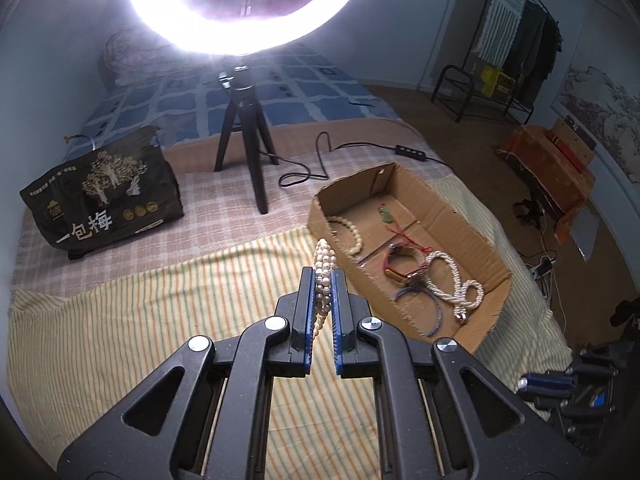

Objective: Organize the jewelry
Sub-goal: 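Carry the pearl necklace and pearl stud over the box with both tools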

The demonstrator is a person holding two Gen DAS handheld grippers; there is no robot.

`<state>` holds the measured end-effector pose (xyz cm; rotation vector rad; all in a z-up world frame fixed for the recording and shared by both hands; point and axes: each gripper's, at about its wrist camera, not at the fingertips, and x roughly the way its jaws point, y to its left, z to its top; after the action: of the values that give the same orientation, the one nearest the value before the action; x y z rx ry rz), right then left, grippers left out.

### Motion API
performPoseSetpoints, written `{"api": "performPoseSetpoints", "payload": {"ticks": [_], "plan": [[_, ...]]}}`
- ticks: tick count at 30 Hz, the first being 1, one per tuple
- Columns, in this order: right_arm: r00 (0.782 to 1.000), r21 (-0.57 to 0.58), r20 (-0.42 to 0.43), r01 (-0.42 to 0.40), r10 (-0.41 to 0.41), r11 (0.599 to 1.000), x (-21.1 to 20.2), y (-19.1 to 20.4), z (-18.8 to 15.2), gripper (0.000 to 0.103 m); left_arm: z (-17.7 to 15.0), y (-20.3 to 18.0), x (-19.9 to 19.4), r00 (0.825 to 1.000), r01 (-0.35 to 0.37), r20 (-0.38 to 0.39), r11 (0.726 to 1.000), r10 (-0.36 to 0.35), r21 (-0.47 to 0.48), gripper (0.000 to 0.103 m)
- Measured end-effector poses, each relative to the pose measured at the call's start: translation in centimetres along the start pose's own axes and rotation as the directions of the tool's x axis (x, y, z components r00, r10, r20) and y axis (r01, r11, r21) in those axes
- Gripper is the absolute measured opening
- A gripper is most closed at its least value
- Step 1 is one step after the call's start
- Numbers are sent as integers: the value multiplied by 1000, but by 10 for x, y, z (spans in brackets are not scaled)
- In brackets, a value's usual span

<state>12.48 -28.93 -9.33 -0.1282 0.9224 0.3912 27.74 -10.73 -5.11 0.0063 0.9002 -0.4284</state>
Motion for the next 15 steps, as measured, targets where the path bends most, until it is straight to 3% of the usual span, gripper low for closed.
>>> {"api": "performPoseSetpoints", "payload": {"ticks": [15], "plan": [[997,79,37,66,-69,995,-2,-55,26,6,15,-31,5,998,61,18,998,-61,6,5]]}}
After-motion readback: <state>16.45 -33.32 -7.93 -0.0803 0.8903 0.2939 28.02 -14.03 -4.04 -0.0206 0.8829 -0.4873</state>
